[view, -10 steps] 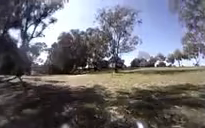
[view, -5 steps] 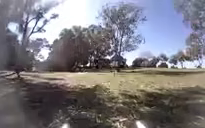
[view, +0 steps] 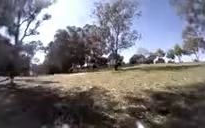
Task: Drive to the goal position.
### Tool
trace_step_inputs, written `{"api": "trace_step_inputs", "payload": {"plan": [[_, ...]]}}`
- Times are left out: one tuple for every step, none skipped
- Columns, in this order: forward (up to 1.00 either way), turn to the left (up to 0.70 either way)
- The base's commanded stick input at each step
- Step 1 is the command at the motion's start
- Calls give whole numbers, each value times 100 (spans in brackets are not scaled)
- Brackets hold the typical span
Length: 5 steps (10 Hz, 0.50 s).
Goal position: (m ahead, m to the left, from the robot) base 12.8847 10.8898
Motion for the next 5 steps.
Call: {"api": "trace_step_inputs", "payload": {"plan": [[100,-27],[100,-27],[0,-45],[0,-45],[0,-45]]}}
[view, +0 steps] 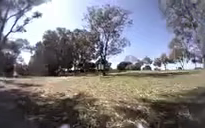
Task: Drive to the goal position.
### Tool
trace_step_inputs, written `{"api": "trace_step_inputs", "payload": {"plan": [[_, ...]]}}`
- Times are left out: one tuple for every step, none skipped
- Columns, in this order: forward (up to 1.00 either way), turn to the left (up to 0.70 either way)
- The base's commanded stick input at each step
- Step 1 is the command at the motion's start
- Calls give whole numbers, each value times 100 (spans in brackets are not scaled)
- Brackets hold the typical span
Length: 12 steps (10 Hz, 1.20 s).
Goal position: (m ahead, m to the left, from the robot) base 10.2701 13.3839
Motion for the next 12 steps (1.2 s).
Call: {"api": "trace_step_inputs", "payload": {"plan": [[0,-45],[0,-45],[0,-45],[0,-45],[0,-45],[0,-45],[0,-45],[0,-45],[0,-45],[0,-45],[0,-45],[0,-45]]}}
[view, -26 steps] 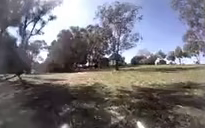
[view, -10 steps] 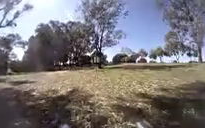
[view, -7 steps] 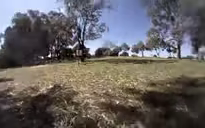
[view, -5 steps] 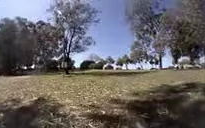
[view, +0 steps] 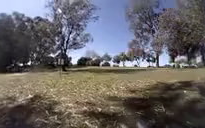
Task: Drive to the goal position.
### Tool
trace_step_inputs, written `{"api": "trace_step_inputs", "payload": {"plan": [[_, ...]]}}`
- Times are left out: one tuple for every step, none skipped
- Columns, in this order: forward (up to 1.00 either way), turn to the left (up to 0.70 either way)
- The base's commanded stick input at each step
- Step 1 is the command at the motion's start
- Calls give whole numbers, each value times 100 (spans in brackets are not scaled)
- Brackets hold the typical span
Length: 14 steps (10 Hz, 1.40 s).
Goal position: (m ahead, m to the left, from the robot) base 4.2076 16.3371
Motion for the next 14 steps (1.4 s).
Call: {"api": "trace_step_inputs", "payload": {"plan": [[0,-45],[0,-45],[0,-45],[0,-45],[0,-45],[0,-45],[0,-45],[0,-45],[0,-45],[0,-45],[0,-45],[0,-45],[0,-45],[0,-45]]}}
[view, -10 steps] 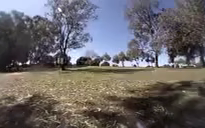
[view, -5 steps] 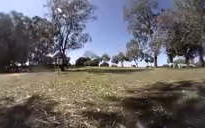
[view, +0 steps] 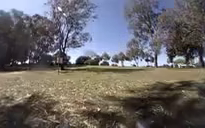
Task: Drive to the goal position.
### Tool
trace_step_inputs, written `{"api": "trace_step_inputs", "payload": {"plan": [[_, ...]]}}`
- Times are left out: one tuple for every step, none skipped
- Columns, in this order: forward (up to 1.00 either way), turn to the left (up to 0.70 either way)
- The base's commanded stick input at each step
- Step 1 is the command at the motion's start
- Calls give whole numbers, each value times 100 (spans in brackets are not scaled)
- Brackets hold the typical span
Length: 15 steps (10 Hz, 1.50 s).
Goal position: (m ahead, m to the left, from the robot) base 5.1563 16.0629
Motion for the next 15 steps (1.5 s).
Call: {"api": "trace_step_inputs", "payload": {"plan": [[0,-45],[55,-35],[100,-27],[100,-27],[100,-27],[100,-27],[100,-27],[100,-27],[100,-27],[100,-27],[100,-27],[100,-27],[100,-27],[100,-27],[100,-27]]}}
